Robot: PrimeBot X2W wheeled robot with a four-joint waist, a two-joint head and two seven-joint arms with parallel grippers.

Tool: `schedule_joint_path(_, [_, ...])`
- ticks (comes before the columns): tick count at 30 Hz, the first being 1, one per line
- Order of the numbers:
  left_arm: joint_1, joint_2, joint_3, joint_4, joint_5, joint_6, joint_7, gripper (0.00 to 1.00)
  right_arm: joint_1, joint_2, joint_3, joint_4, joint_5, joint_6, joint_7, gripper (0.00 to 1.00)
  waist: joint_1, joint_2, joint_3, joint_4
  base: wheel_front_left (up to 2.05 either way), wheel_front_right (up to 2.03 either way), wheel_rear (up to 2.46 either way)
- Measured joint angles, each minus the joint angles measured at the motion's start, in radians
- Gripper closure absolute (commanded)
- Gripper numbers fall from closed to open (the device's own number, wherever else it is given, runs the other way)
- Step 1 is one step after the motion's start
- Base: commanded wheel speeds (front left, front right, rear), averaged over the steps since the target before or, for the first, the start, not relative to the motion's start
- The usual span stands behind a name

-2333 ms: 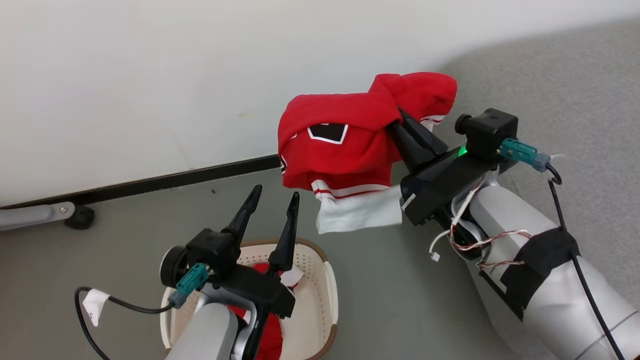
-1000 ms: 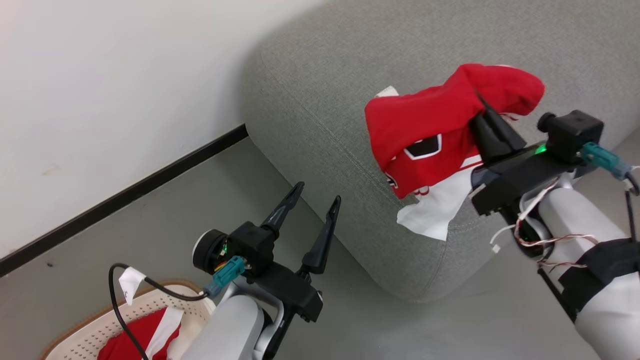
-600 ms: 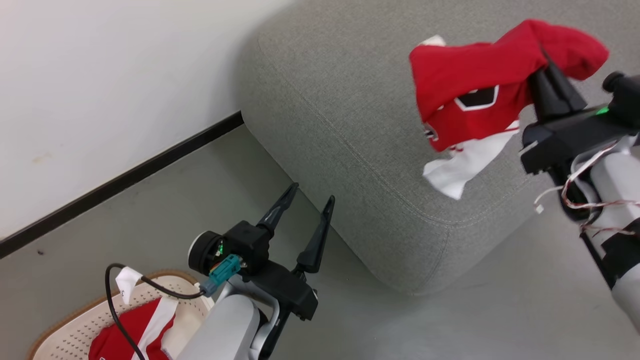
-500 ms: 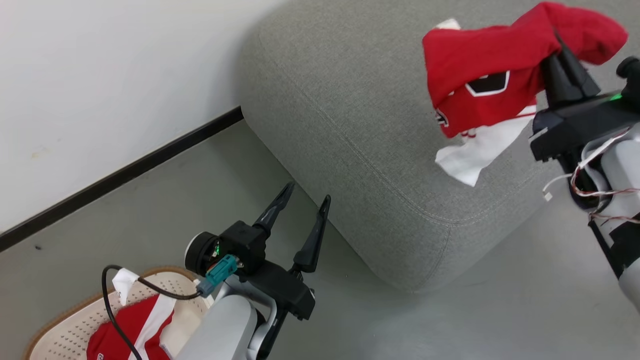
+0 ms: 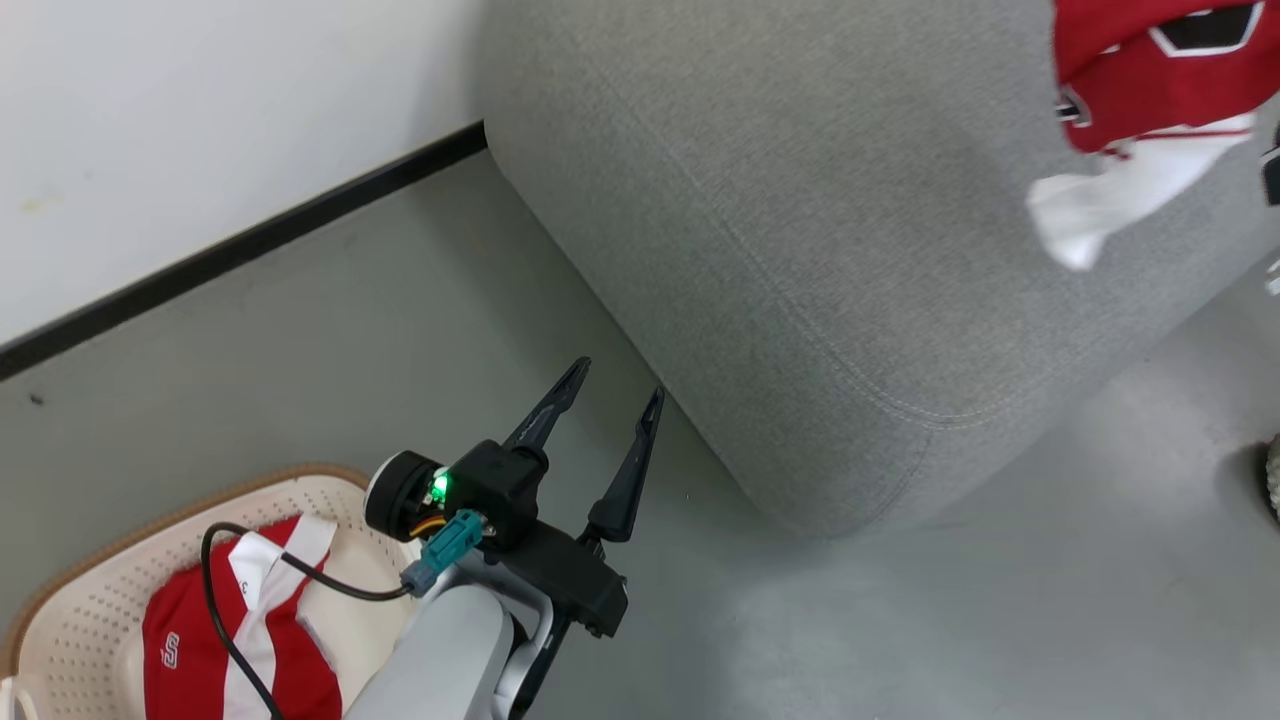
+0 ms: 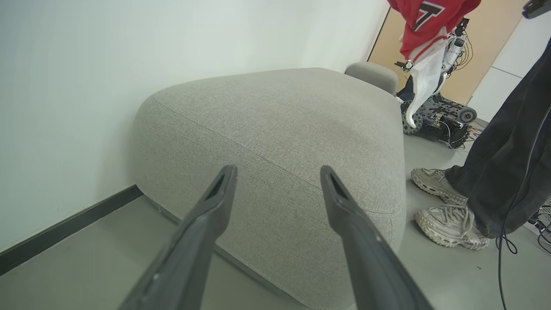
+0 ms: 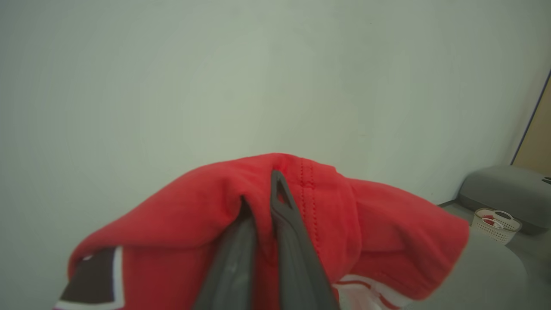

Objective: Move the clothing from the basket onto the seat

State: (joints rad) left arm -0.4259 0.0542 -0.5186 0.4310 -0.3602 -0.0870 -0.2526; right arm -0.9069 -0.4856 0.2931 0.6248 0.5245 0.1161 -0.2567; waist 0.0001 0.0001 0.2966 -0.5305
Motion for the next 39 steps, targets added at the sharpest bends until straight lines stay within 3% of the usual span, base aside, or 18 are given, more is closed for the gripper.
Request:
schedule_joint_path(15, [-0.095, 0.006, -0.026, -0.009, 0.062, -0.001, 0.0, 0.0, -0.118, -0.072, -0.129, 0.021, 0.005, 0.005, 0.0, 1.0, 0.0002, 0.0001, 0.188, 0.09, 0.0, 0.0, 0.0])
schedule_joint_path(31, [-0.194, 0.005, -0.054, -0.006, 0.109, -0.002, 0.0, 0.0, -0.253, -0.16, -0.268, 0.164, 0.014, 0.007, 0.0, 1.0, 0.0001, 0.0, 0.398, 0.199, 0.0, 0.0, 0.0])
schedule_joint_path(37, [-0.213, 0.005, -0.064, -0.005, 0.114, -0.002, 0.0, 0.0, -0.276, -0.189, -0.33, 0.257, 0.04, -0.003, 0.0, 1.0, 0.0, 0.0, 0.454, 0.235, 0.0, 0.0, 0.0])
schedule_joint_path(39, [-0.221, 0.004, -0.066, -0.003, 0.116, -0.002, 0.0, 0.0, -0.276, -0.19, -0.346, 0.27, 0.04, -0.021, 0.0, 1.0, 0.0, 0.0, 0.469, 0.246, 0.0, 0.0, 0.0])
